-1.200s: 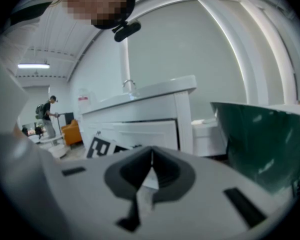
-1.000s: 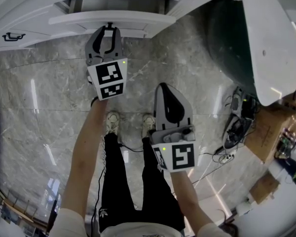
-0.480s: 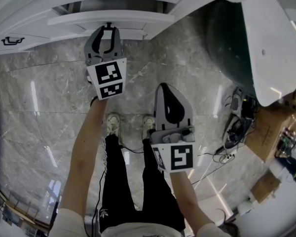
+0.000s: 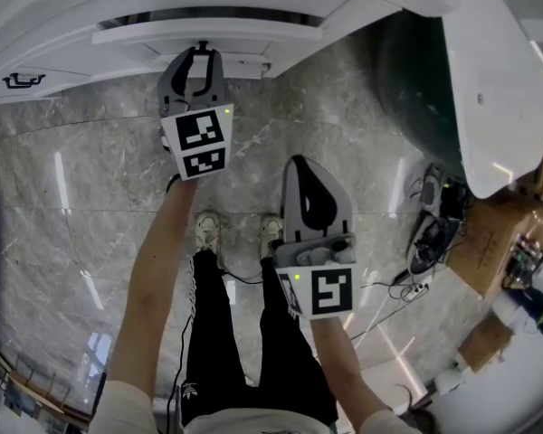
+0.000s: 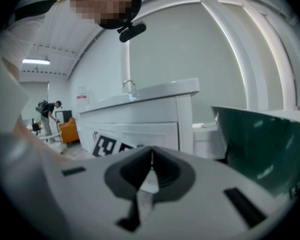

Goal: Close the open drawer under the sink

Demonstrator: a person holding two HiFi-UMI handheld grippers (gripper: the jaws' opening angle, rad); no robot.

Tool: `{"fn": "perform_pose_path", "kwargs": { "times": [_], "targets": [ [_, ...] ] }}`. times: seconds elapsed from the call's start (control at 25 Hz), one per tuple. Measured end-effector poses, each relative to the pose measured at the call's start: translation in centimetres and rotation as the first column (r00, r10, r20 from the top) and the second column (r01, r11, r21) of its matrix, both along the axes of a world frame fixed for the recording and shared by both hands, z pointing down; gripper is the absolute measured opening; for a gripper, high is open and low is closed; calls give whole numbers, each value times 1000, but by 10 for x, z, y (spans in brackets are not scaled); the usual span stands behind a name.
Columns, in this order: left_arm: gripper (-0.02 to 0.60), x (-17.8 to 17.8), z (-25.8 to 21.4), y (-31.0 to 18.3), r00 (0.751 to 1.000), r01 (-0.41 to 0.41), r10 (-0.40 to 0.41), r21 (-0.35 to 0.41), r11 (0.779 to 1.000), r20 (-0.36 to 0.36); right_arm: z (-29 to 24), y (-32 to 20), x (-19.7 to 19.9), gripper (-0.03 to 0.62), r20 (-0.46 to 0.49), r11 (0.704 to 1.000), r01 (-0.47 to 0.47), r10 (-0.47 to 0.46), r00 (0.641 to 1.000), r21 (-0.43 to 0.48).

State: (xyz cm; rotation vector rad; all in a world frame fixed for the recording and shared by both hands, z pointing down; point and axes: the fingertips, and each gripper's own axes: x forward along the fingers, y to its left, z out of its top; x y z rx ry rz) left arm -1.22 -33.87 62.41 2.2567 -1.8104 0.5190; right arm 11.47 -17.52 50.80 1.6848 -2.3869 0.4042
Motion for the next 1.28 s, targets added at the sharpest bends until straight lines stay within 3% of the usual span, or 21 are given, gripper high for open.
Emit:
{"fn": "perform_pose_path", "kwargs": {
  "times": [1.28],
  "targets": [
    [143,7,2,-23,998,-64,64,-12,998,-8,8,2,7,29,1,1000,-20,20,1000,-18]
  ]
}}
